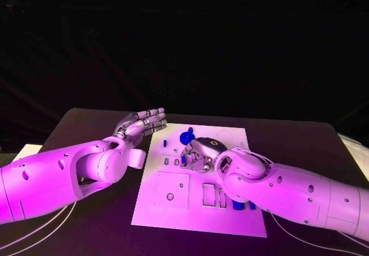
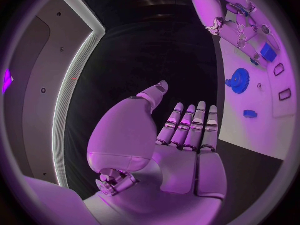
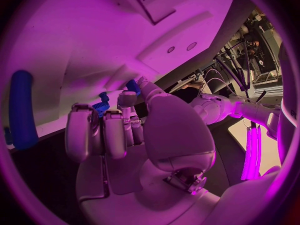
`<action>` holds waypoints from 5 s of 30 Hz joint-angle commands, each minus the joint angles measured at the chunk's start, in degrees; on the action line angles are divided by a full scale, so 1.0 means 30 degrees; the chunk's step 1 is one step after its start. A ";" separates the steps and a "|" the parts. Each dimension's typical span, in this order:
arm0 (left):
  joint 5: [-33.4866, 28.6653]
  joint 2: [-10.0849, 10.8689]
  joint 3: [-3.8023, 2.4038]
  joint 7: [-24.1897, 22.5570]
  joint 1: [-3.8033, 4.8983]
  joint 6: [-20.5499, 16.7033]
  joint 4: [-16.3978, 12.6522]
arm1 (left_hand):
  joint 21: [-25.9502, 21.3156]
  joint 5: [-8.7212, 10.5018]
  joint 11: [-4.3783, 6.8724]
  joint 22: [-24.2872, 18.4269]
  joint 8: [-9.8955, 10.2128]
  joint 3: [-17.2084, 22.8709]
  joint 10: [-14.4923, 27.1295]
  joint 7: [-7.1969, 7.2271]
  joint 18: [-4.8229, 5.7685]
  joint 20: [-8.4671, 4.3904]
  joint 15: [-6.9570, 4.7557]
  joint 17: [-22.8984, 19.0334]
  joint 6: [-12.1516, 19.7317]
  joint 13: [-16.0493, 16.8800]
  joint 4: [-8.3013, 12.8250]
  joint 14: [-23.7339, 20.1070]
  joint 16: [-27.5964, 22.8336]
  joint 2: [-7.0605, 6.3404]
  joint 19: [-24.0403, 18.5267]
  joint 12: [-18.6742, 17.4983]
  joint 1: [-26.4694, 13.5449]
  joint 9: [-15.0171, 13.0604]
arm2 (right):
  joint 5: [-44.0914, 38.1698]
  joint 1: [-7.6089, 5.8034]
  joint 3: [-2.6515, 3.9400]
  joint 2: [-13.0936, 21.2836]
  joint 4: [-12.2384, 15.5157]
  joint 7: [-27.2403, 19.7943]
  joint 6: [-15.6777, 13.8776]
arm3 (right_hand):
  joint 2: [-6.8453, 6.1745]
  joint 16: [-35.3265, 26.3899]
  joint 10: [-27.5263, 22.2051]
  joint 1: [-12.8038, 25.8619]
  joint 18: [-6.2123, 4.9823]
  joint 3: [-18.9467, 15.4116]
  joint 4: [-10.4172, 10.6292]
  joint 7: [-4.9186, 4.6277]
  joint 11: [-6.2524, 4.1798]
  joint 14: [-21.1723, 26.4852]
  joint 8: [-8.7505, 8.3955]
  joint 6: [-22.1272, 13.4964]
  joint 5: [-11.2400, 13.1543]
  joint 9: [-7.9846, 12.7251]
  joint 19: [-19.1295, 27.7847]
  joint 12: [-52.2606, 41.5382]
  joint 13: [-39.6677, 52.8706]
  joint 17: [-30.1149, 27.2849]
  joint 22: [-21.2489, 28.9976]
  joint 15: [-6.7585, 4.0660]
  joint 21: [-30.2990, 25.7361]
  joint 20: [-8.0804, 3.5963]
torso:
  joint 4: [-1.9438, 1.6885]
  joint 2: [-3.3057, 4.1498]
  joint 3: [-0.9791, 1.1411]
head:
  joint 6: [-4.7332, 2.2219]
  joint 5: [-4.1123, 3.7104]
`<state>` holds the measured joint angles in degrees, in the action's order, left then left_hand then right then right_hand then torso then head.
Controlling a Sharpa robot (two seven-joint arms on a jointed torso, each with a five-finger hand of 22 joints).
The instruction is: Assemble the parts on the task board
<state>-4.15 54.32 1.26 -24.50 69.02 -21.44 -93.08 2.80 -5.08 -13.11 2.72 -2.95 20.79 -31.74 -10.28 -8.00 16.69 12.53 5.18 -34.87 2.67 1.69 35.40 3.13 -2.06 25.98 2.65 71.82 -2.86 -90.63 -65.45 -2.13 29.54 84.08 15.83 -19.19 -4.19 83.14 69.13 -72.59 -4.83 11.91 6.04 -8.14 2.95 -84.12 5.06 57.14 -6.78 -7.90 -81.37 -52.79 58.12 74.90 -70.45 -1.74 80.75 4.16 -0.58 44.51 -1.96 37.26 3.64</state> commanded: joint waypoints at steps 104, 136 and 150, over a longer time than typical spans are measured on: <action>2.1204 -0.7324 0.0084 2.0813 0.2458 1.3662 0.6908 | 2.6967 0.0728 0.4790 2.5904 -1.1572 -0.9748 -1.3999 0.2563 0.1917 -0.5004 -0.5701 2.8274 -0.5853 1.9449 -0.5989 1.8201 2.8957 0.2551 1.9779 2.1221 -0.2926 -1.0535 | 1.2210 -0.2965 0.0495 0.8077 0.3576 -0.4749 -0.0902 | 0.0509 -0.1251 -0.1400 -0.0960 0.0146 -0.0990 0.0635 -0.0181 0.0201 -0.0828 -0.0149 -0.0756 -0.1939 -0.0062 0.0473 0.1617 -0.1463 -0.0295 0.0792 0.0257 -0.0618 0.0275 | 0.0588 -0.1180 0.0683 | 0.1214 0.0833; 2.1525 -0.7693 0.0150 2.0875 0.2402 1.4246 0.7225 | 2.7042 0.0713 0.4791 2.6056 -1.1628 -0.9744 -1.4144 0.2572 0.1943 -0.4966 -0.5689 2.8274 -0.5853 1.9719 -0.5906 1.8201 2.8957 0.2766 1.9850 2.1431 -0.2216 -1.0831 | 1.2163 -0.2964 0.0475 0.8033 0.3497 -0.4571 -0.0677 | 0.0593 -0.1293 -0.1379 -0.1030 0.0143 -0.0999 0.0662 -0.0175 0.0189 -0.0824 -0.0143 -0.0757 -0.2107 -0.0070 0.0478 0.1641 -0.1512 -0.0323 0.0807 0.0248 -0.0639 0.0273 | 0.0569 -0.1158 0.0712 | 0.1403 0.0821; 2.1531 -0.7833 0.0157 2.0897 0.2370 1.4417 0.7265 | 2.7054 0.0711 0.4816 2.6099 -1.1648 -0.9652 -1.4208 0.2598 0.1949 -0.4972 -0.5706 2.8274 -0.5858 1.9804 -0.5800 1.8201 2.8957 0.2885 1.9870 2.1494 -0.1698 -1.1018 | 1.2150 -0.2962 0.0456 0.7954 0.3453 -0.4533 -0.0608 | 0.0620 -0.1288 -0.1346 -0.1043 0.0147 -0.0997 0.0670 -0.0175 0.0187 -0.0829 -0.0139 -0.0752 -0.2130 -0.0072 0.0466 0.1605 -0.1488 -0.0311 0.0787 0.0247 -0.0630 0.0272 | 0.0565 -0.1157 0.0721 | 0.1495 0.0839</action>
<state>60.20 30.97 1.74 38.03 76.15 20.62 -71.35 84.08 -2.85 1.34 74.91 -37.57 -8.27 -74.12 -2.64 -3.12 1.65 -4.80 74.94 -52.70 62.01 -16.02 83.98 89.86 6.77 83.94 66.79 66.19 -35.86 -53.75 -74.34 -0.76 53.47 94.45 2.11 -21.74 -2.65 79.60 65.29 -75.65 -4.83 9.17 7.83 -8.47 3.58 -83.93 4.41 54.95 -12.99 -8.01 -80.20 -48.13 53.59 73.96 -68.04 -1.12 79.14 5.04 1.09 41.03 0.22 41.72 6.14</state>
